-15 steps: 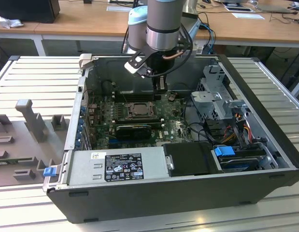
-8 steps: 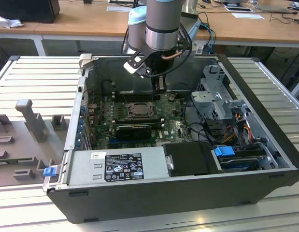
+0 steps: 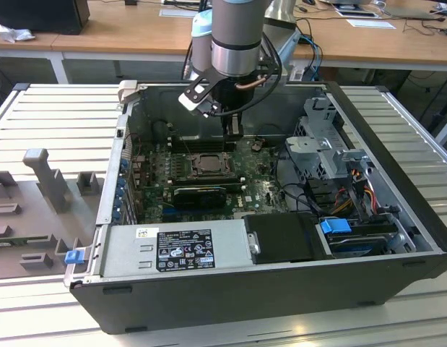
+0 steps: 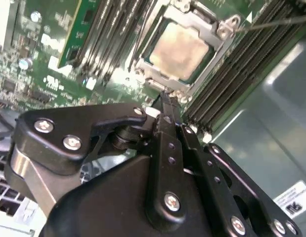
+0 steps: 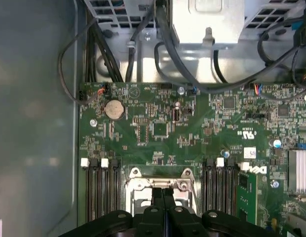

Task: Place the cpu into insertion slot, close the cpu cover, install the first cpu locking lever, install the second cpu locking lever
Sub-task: 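Place the cpu into insertion slot, then close the cpu cover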

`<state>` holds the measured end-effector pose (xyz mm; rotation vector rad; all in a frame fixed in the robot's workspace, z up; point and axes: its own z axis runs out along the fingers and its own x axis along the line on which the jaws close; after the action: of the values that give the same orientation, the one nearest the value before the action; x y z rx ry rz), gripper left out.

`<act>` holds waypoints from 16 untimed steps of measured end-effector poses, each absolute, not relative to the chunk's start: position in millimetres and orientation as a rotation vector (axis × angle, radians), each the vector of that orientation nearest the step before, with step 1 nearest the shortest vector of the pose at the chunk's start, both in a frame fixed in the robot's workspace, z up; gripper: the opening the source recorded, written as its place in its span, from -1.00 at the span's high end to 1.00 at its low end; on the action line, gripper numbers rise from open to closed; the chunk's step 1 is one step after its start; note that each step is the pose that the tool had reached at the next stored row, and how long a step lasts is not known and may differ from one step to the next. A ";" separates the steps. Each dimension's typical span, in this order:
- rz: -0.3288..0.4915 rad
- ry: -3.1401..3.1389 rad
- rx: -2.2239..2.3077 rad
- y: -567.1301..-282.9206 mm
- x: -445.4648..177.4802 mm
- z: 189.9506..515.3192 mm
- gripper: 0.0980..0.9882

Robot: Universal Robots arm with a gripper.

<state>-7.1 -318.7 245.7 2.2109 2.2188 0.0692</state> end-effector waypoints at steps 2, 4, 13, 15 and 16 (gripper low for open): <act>0.070 2.221 2.209 -318.8 -11.5 239.5 0.98; 0.070 2.222 2.209 -318.8 -16.1 237.8 0.98; 0.074 2.223 2.211 -318.7 -45.9 236.9 0.98; 0.074 2.224 2.211 -318.8 -46.1 239.8 0.98; 0.075 2.224 2.211 -318.7 -46.1 241.0 0.98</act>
<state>-46.1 -318.7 241.0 2.2107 2.2237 0.0747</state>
